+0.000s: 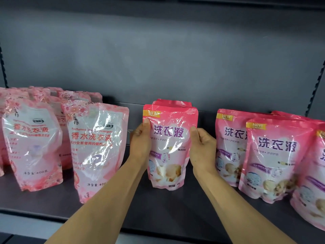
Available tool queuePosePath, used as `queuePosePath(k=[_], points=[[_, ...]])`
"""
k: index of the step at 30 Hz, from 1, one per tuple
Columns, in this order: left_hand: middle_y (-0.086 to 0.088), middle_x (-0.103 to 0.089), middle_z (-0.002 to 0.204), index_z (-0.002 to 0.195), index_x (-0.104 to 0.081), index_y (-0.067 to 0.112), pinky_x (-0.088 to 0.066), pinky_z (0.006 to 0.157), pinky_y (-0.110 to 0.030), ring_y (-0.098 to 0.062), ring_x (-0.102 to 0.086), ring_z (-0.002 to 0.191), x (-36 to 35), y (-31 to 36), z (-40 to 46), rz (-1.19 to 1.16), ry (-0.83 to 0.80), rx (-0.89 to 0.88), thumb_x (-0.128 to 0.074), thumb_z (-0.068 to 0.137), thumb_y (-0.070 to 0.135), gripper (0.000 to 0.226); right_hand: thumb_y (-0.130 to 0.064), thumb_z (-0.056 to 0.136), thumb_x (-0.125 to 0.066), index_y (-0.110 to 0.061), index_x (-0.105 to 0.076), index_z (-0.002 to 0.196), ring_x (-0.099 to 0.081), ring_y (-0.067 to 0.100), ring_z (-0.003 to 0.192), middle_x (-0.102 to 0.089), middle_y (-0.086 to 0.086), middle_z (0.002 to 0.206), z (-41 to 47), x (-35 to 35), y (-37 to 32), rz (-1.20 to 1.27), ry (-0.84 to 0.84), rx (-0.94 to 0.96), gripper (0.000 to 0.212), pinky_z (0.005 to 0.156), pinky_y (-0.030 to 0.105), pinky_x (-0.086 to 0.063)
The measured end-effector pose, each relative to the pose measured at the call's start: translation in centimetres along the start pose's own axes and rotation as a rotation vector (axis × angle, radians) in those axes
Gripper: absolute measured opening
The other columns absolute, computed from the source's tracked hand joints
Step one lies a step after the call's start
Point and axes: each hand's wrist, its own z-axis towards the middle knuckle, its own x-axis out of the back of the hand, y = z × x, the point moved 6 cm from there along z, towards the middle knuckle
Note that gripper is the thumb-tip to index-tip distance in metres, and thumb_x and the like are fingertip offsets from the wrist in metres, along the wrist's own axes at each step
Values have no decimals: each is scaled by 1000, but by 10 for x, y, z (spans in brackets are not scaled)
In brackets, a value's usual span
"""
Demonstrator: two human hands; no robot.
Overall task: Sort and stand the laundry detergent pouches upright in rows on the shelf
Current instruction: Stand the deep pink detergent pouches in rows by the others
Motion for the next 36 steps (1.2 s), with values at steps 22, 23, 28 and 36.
queuePosePath(k=[22,23,28,36], points=[[1,-11,152,148,-8,22,-18,113,-31,-18,-12,139,1,7,-116,674,-73,-470,-67,82,27,88,-10,89,-59,-22,-52,111,-59,-1,99,-63,-7,109,-29,79,-33,-192,1,83,26,82,11,-45],[6,-11,150,145,-10,29,-21,112,-31,-17,-15,138,-5,9,-127,682,-108,-535,-68,81,21,87,-7,89,-59,-22,-53,110,-59,1,100,-62,-7,110,-31,94,-39,-222,26,113,26,86,13,-45],[18,-27,138,142,-21,33,-29,109,-21,-1,-28,131,-59,-2,-154,645,-414,-484,-65,86,21,72,-5,89,-57,-19,-52,110,-57,8,108,-60,-8,111,-33,171,-64,-379,133,187,25,92,25,-44],[16,-58,112,121,-51,20,-44,88,-16,-5,-56,108,-178,-28,-129,278,-511,-107,-60,90,15,33,-7,89,-60,-29,-44,112,-55,-4,101,-57,-14,109,-38,228,-49,-546,40,29,36,80,8,-43]])
